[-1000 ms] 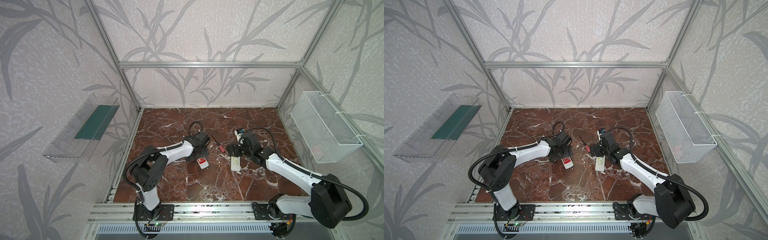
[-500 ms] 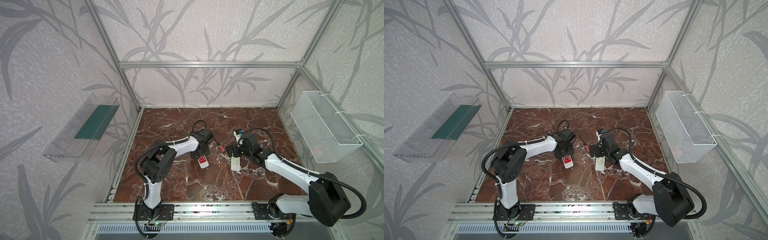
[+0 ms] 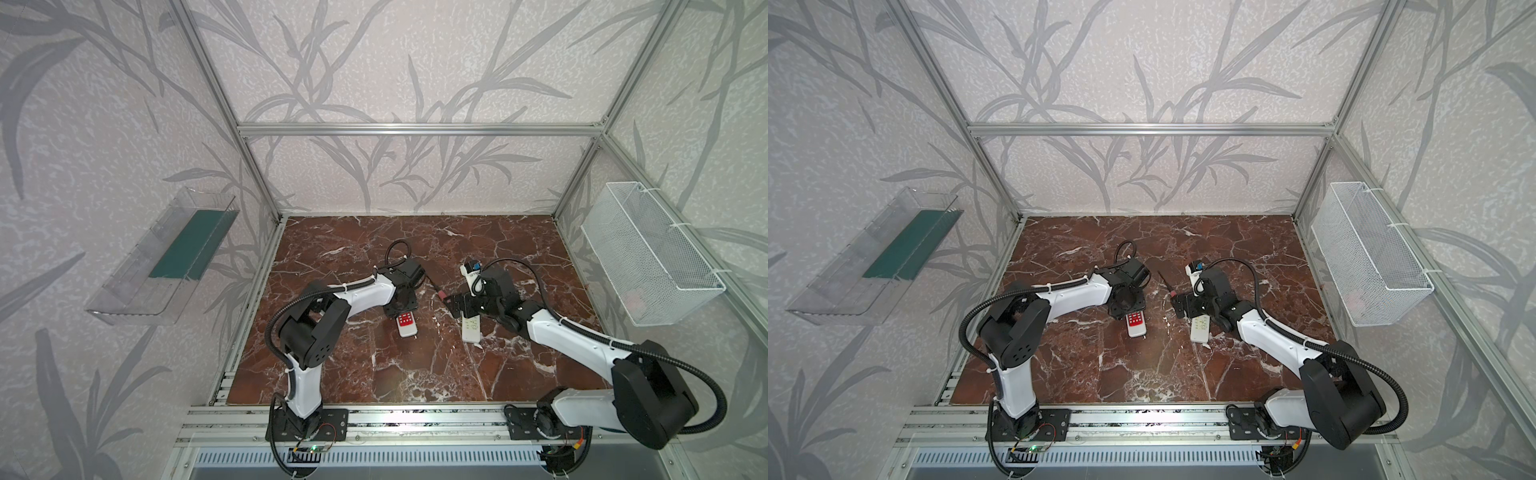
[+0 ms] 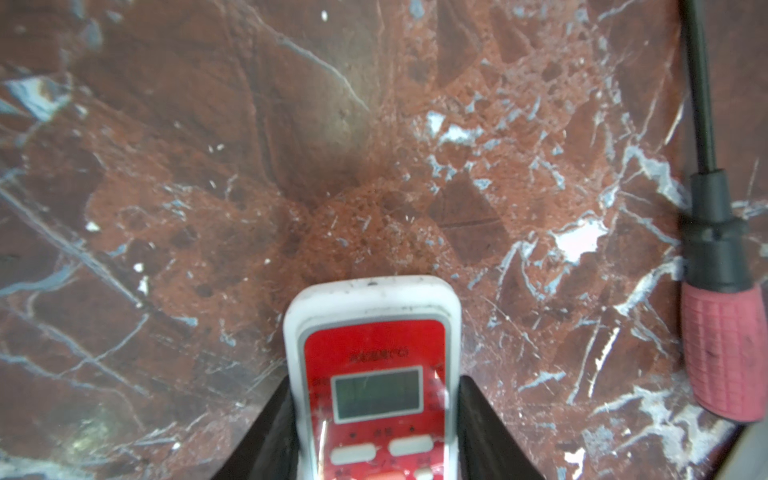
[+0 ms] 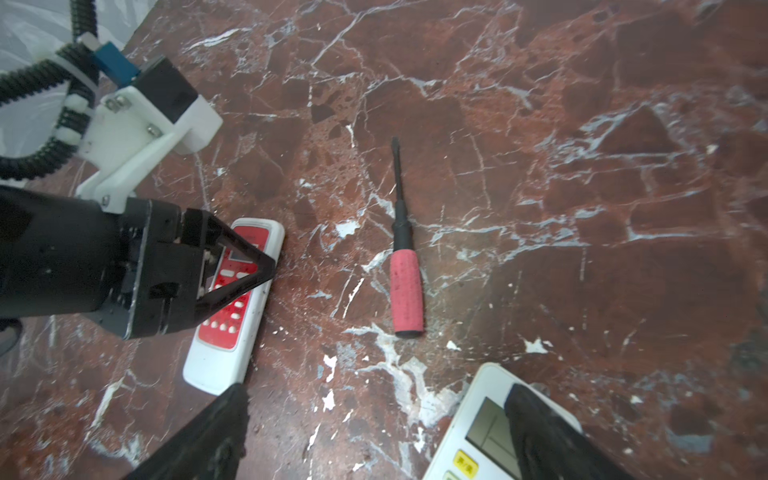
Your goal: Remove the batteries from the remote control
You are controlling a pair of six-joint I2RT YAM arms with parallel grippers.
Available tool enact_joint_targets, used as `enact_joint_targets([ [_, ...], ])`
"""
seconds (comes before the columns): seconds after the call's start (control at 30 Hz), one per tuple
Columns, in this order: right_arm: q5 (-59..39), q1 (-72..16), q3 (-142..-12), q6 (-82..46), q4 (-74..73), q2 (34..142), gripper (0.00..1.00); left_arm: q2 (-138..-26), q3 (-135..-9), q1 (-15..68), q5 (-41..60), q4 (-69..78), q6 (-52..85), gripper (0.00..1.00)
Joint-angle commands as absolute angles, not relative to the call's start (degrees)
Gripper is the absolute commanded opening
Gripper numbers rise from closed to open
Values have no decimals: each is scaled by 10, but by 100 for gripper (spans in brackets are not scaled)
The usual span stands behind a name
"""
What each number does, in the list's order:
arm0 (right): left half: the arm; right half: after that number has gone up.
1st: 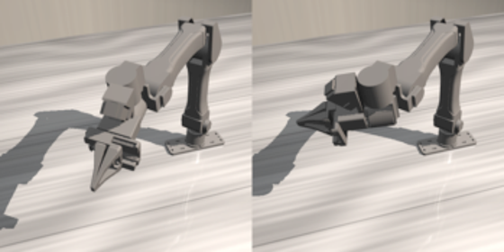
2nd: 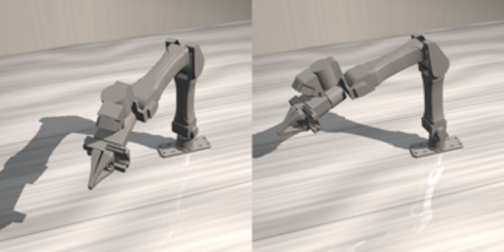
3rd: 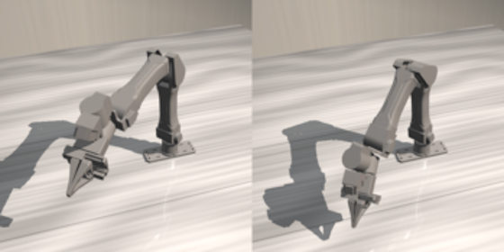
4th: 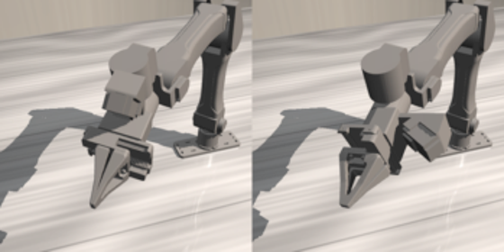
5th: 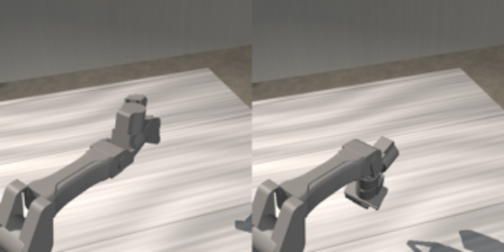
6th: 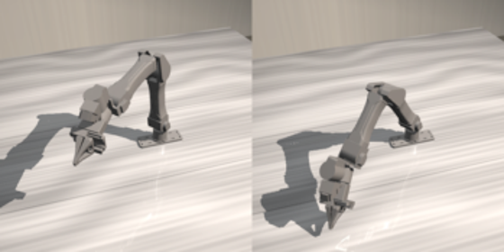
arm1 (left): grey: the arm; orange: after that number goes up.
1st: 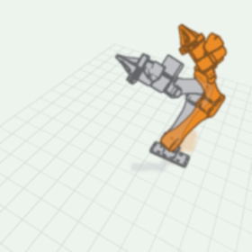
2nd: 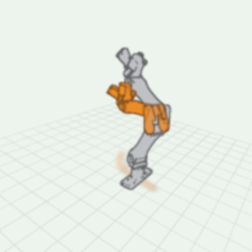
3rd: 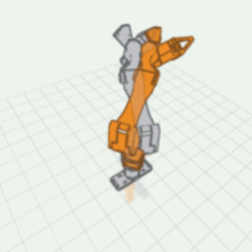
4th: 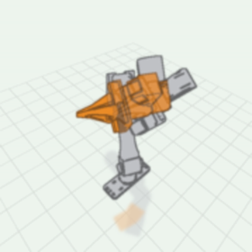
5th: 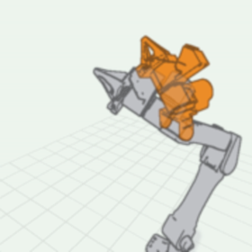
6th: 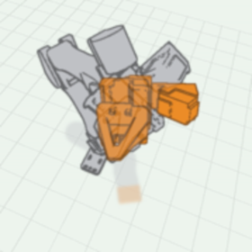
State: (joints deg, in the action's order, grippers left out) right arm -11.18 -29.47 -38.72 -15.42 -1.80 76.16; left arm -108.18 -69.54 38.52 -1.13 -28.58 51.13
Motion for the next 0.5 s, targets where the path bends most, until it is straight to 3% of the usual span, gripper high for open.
enact_joint_targets([
  [0.0,-178,-302,-374,-181,-72,765,91,-1034,-675,382,-6,-246,509,27],
  [0.47,-278,-340,-392,-260,-202,856,74,-900,-572,371,85,-39,507,26],
])
